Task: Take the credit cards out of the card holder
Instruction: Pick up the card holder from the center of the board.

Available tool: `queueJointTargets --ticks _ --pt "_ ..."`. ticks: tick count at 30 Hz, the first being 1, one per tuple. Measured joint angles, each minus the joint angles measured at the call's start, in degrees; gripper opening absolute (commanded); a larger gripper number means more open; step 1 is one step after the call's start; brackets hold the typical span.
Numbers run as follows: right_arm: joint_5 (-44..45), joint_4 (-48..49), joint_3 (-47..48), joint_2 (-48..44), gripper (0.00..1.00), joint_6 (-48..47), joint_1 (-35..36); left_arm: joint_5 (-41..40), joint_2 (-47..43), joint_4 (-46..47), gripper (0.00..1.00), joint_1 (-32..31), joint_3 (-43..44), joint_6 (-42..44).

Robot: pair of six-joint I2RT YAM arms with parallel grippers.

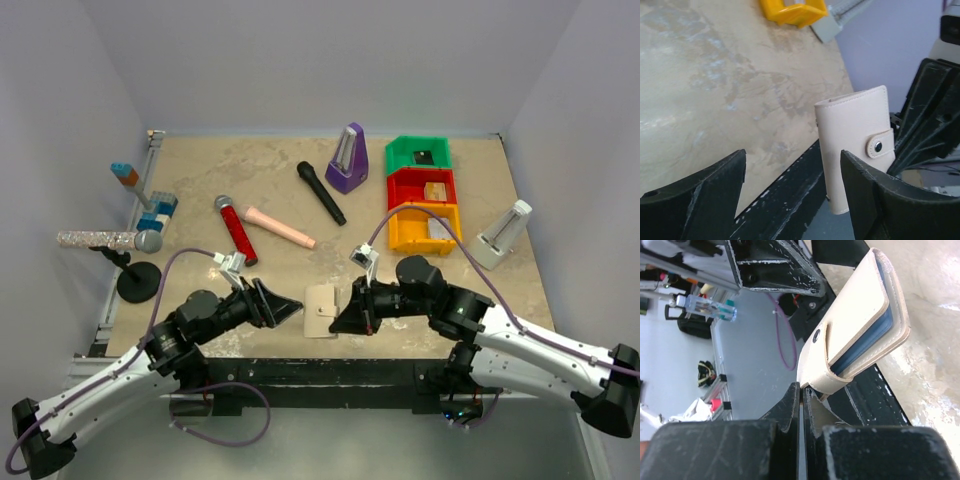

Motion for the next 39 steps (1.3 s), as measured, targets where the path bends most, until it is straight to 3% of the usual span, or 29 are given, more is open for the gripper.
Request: queueJointTargets --ticks 9,16,39 --pt "-5.49 -4.37 1.57 -4.15 0.00 -3.78 0.00 8.52 -2.86 16.04 0.83 0.02 -0.70 0.02" --pt "-7.93 -4.39 1.57 -4.83 0.00 -4.17 0.00 13.90 1.68 23.69 0.83 0.15 -1.20 -0.33" --pt "-8.98 -4.20 5.49 -5.64 0.00 -4.79 0.00 16.98 4.59 28.72 0.81 0.26 -3.61 -2.19"
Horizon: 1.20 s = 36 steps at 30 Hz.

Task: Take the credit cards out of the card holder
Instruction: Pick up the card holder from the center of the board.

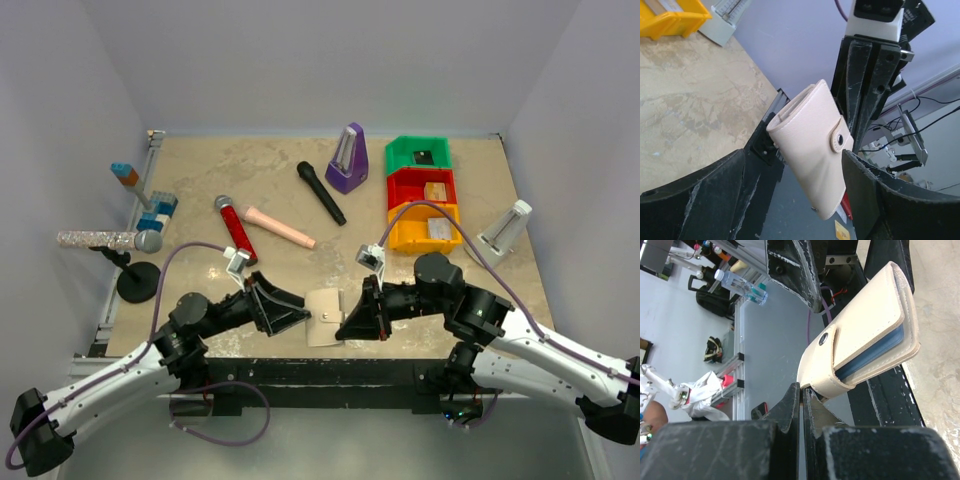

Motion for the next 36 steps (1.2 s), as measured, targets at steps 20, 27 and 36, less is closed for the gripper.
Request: queueJointTargets --ticks 20,27,36 --pt "-2.38 0.94 -0.04 -0.63 0.00 0.04 -0.04 8.44 10.45 25.66 0.54 0.00 -2.62 -8.37" --pt "-2.34 0.98 -0.74 -1.33 0.00 0.02 -0.04 8.50 9.01 26.25 0.47 0.00 -2.62 -8.57" --pt "-2.32 1.14 -1.46 -1.33 0.00 0.02 -0.04 8.50 8.48 26.25 0.37 0.02 -2.62 -8.59"
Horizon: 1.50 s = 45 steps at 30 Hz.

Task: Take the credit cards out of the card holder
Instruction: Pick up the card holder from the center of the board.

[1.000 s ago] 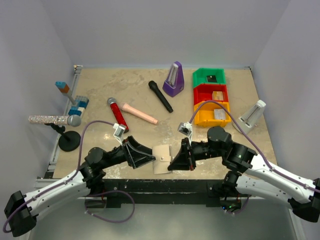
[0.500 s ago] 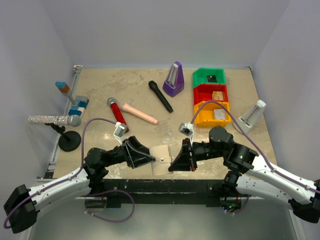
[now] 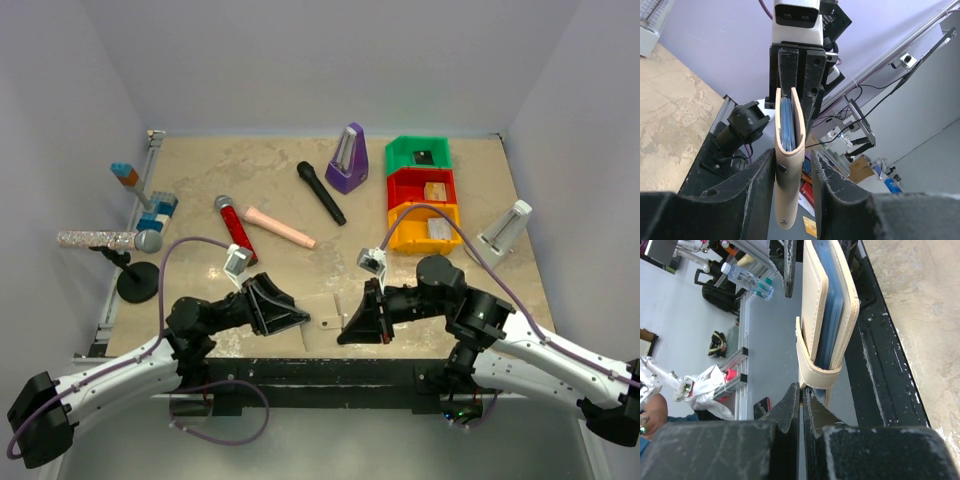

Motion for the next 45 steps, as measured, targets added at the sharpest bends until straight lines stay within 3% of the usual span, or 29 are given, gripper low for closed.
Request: queueJointTargets --ticks 4,9,10,12,13,15,18,19,26,34,39,45 --pt "0.00 -0.02 -0.28 0.02 0.00 -0.02 0.00 -0.02 -0.07 0.00 0.33 -0.02 0.00 0.00" --pt "0.02 0.00 -0.31 0.02 0.00 -0.04 0.00 -0.07 -0.11 -0.11 0.01 0.00 -0.04 0.00" --pt "0.02 -0.04 -0.31 0.00 0.00 -0.04 0.00 -0.09 -0.11 -0.31 0.00 0.02 -0.04 0.13" --pt "0.46 -0.61 -0.31 -0.02 0.23 -0.11 0.00 -0.17 -0.11 -1.36 0.00 0.13 -0.02 0.28" --pt "0.85 -1.11 -0.28 -0.02 0.42 -0.13 0.00 -0.31 -0.15 -2.29 0.00 0.17 0.04 0.48" --pt "2.75 -3.50 0.00 -0.02 0.68 -0.90 0.02 -0.52 -0.66 -5.49 0.00 0.26 0.59 1.44" --pt "6.99 -9.46 2.36 0.00 0.81 -2.51 0.04 -1.44 -1.55 -12.24 0.00 0.26 2.32 3.02" --pt "8.66 -11.78 3.85 -0.02 0.99 -3.15 0.00 -1.81 -2.10 -15.13 0.00 0.24 3.34 3.54" --pt "22.45 -27.30 17.20 -0.07 0.99 -7.21 0.72 -11.15 -0.07 -44.04 0.00 0.20 20.13 10.25" --pt "51.76 -42.10 35.60 15.80 0.98 -7.80 14.25 -26.08 9.99 -67.82 0.00 -1.53 31.98 11.43" --pt "66.31 -45.29 38.45 27.28 0.91 -6.78 20.48 -31.93 15.17 -78.38 0.00 -3.17 39.60 9.79" --pt "72.46 -45.79 42.07 32.54 0.79 -5.81 21.70 -34.67 16.87 -83.03 0.00 -3.67 46.77 6.45"
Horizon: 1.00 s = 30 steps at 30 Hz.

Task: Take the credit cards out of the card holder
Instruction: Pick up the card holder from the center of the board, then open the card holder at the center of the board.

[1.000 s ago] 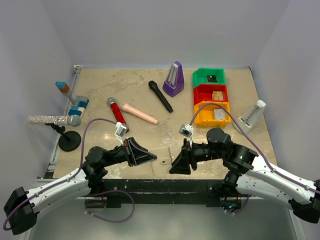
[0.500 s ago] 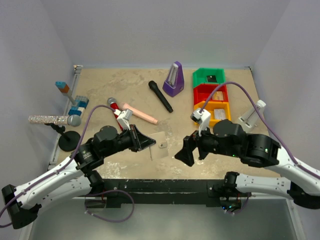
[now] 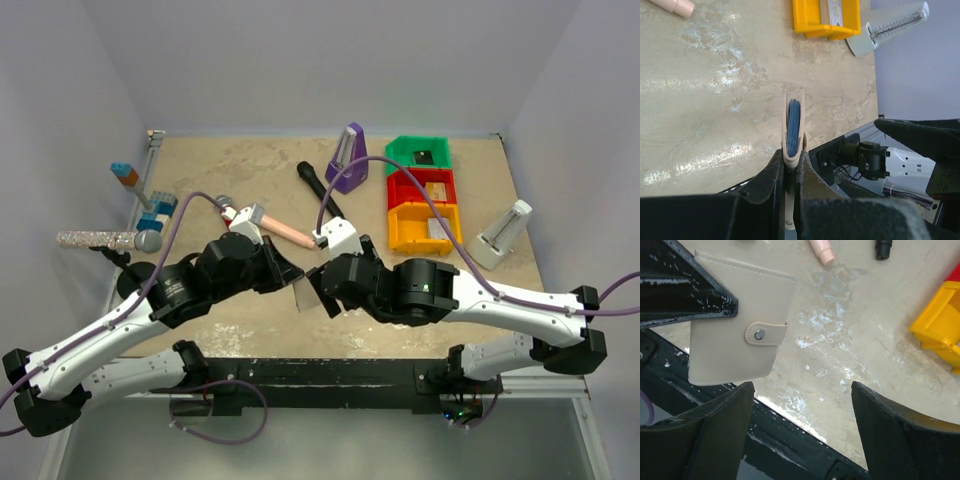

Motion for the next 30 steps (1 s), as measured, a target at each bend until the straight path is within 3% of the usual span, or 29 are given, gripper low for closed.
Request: queueJointTargets --ticks 12,30 --pt "1.07 2.82 3.08 3.23 0.64 0.48 0.02 0.35 0.11 -2.10 0.00 -0.17 0.57 -5.73" --pt "-0.79 2.86 5.25 8.11 0.52 1.49 0.02 2.97 -0.31 1.40 0.00 -0.22 -1.14 -8.00"
